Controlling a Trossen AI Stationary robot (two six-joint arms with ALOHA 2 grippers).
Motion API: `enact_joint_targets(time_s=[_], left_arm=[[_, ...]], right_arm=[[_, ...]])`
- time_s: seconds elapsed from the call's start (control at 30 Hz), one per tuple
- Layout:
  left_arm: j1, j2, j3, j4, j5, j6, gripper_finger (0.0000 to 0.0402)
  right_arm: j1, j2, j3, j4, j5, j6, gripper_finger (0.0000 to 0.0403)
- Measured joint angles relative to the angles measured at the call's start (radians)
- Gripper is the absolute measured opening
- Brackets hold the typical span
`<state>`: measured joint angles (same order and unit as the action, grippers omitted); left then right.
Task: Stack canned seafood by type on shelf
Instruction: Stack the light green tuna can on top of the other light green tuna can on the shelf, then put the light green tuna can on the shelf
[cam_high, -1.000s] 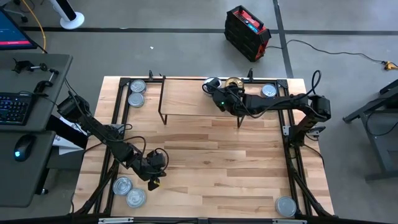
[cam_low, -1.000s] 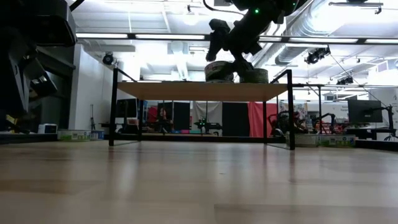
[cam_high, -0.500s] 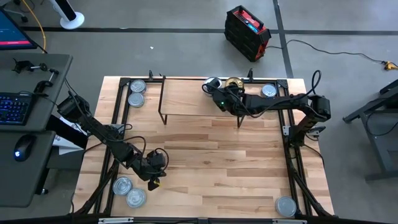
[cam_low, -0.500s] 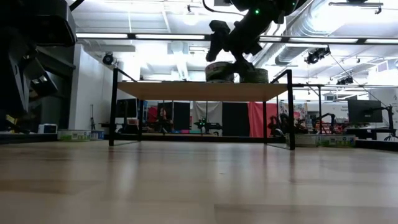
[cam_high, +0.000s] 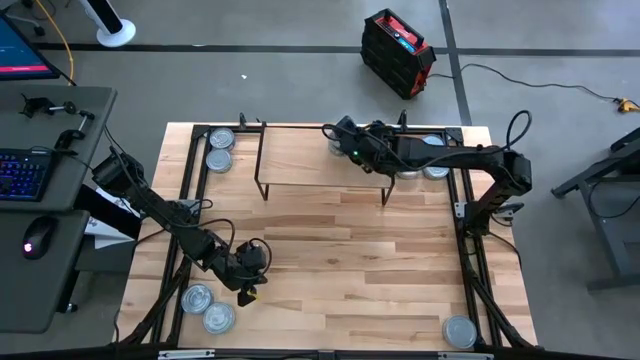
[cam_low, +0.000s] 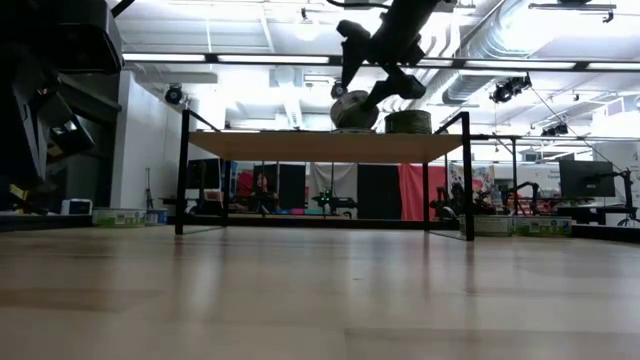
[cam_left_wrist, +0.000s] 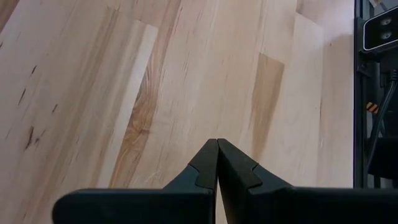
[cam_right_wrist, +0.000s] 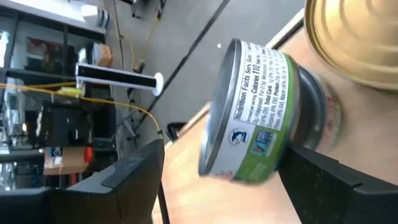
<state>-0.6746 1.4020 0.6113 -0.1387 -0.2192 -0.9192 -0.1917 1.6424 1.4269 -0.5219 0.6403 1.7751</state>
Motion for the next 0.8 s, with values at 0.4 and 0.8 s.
enact_joint_targets(time_s=[0.4, 0.8], left_arm=[[0.000, 0.000, 0.000, 0.000, 0.000, -0.001, 0.0001], [0.000, 0.000, 0.000, 0.000, 0.011, -0.048, 0.0001]], right_arm=[[0.002, 0.012, -0.001, -0.026, -0.053, 0.000, 0.0293], [0.003, 0.033, -0.002, -0.060, -0.094, -0.028, 0.0293]])
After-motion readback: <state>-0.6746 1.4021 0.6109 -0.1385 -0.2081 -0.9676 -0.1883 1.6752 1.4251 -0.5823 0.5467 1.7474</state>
